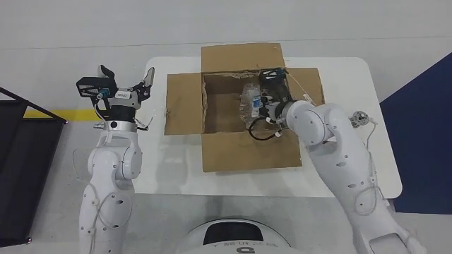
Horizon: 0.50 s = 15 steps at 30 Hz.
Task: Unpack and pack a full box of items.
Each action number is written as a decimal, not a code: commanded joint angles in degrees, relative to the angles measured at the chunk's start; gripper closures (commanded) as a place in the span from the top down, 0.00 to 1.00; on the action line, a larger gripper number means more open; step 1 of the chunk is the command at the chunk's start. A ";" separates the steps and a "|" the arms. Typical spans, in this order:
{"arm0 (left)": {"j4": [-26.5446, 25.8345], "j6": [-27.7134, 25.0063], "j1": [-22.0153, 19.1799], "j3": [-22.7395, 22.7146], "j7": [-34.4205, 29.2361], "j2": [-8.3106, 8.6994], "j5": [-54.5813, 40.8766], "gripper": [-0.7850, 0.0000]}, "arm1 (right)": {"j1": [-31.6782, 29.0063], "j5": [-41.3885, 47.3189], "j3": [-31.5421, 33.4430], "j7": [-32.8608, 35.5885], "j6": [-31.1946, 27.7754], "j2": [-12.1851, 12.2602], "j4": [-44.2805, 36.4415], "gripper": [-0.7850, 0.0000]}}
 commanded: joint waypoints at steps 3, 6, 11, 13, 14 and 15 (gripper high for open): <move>0.00 0.00 0.00 0.00 0.00 0.00 0.00 1.00 | -1.31 0.20 1.77 0.44 -0.03 0.33 -1.85 0.00; 0.00 0.00 0.00 0.00 0.00 0.00 0.00 1.00 | 0.41 3.52 1.78 2.47 -2.78 0.33 0.71 0.00; 0.00 0.00 0.00 0.00 0.00 0.00 0.00 1.00 | 8.14 -0.44 -5.36 2.61 0.08 -0.95 10.05 1.00; 0.00 0.00 0.00 0.00 0.00 0.00 0.00 1.00 | 11.87 -0.47 -9.07 1.86 1.30 -1.96 15.47 1.00; 0.00 0.00 0.00 0.00 0.00 0.00 0.00 1.00 | 13.78 -1.00 -10.89 1.57 2.36 -2.51 18.46 1.00; 0.00 0.00 0.00 0.00 0.00 0.00 0.00 1.00 | 15.52 -1.39 -12.62 1.26 3.76 -3.09 21.21 1.00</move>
